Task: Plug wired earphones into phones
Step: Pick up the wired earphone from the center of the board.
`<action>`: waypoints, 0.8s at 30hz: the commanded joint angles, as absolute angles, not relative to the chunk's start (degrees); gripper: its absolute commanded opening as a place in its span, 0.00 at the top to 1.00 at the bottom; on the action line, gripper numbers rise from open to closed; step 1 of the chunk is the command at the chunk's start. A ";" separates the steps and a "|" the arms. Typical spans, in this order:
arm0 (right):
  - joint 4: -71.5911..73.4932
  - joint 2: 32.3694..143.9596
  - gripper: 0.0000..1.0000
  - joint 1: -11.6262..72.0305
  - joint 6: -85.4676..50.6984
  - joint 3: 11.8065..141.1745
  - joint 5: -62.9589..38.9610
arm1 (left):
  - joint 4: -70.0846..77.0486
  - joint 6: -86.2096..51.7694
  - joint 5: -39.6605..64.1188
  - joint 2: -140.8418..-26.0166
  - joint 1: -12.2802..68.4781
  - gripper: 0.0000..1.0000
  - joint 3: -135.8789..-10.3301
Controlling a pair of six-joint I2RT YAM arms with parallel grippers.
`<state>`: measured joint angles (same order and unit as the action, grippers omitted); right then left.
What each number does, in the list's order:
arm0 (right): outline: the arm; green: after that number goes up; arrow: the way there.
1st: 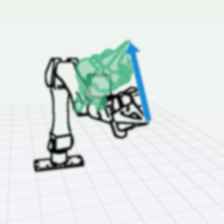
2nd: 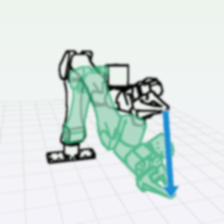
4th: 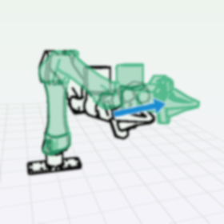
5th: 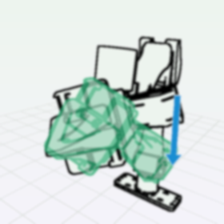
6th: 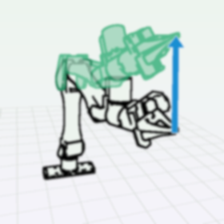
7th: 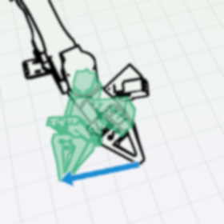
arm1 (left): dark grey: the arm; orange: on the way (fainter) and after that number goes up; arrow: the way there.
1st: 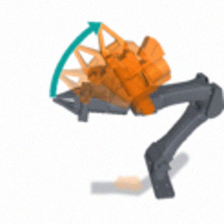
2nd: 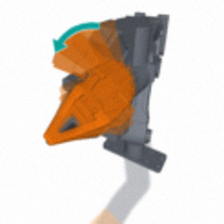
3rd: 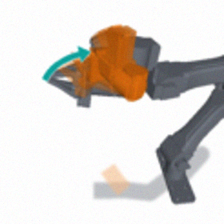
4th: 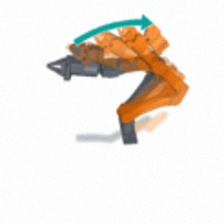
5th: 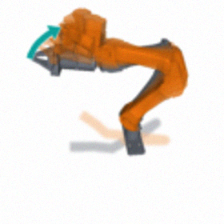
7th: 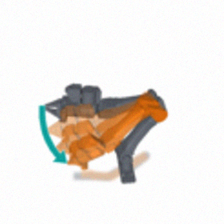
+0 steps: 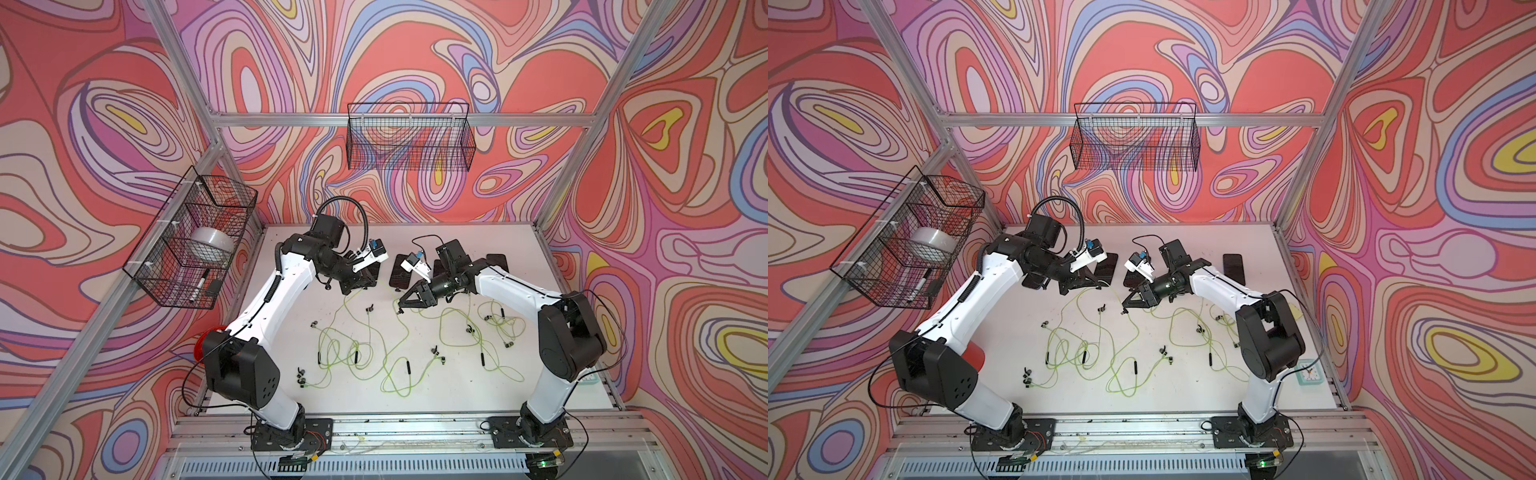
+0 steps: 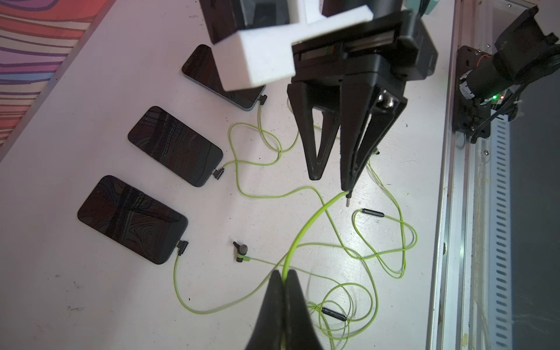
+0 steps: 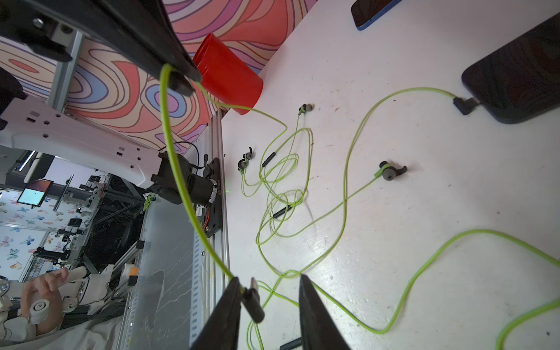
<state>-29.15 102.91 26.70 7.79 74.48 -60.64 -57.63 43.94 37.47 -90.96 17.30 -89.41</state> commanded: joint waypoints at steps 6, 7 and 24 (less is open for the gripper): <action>-25.41 102.94 0.68 27.15 5.84 72.21 -63.16 | -57.75 44.83 38.41 -91.89 17.13 1.00 -90.84; -24.85 102.83 0.68 27.16 5.45 71.98 -63.49 | -57.82 44.75 38.27 -91.93 17.06 1.00 -90.83; -24.17 102.14 0.74 28.22 4.75 69.80 -62.96 | -57.74 44.80 38.27 -92.11 16.35 1.00 -90.67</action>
